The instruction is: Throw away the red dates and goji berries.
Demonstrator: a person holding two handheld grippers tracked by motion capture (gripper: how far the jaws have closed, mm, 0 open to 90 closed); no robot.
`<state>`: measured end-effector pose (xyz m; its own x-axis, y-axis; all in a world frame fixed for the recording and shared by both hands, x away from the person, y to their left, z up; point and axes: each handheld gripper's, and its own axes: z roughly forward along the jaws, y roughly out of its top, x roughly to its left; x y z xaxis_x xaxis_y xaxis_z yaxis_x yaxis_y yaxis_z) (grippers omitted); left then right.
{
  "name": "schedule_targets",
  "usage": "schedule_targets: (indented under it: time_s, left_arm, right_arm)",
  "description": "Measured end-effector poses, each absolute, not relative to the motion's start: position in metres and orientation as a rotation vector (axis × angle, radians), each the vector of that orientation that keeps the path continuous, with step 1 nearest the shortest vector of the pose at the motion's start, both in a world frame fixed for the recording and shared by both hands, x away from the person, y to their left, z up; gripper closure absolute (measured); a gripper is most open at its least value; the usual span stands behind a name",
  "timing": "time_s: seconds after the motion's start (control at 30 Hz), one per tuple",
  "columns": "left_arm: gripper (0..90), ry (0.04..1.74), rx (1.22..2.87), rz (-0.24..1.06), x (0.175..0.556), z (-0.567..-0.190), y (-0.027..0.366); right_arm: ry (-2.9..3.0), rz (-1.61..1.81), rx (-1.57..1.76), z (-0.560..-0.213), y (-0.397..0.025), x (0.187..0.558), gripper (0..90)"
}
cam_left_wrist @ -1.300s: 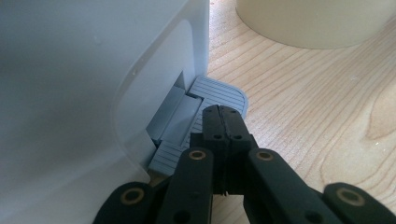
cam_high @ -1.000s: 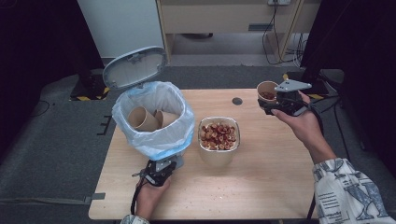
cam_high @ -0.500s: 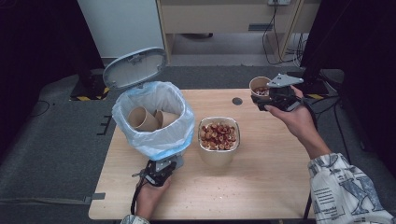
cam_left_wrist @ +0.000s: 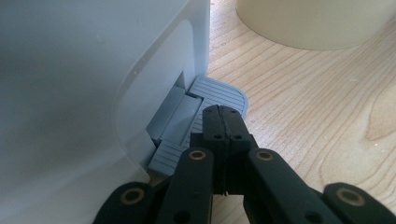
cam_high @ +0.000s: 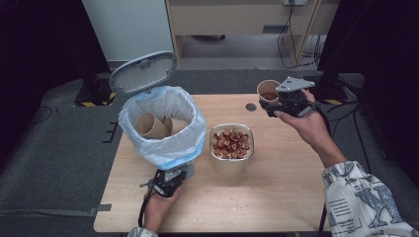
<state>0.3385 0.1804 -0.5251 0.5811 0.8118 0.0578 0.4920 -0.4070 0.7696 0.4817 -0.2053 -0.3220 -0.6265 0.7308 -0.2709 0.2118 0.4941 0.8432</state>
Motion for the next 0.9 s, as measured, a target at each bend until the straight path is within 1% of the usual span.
schedule_targets:
  time_s: [0.9]
  left_arm:
    - [89.7, 1.031, 2.086, 0.565, 0.338, -0.525, 0.180]
  right_arm:
    - [2.118, 1.035, 0.669, -0.307, -0.189, 0.475, 32.0]
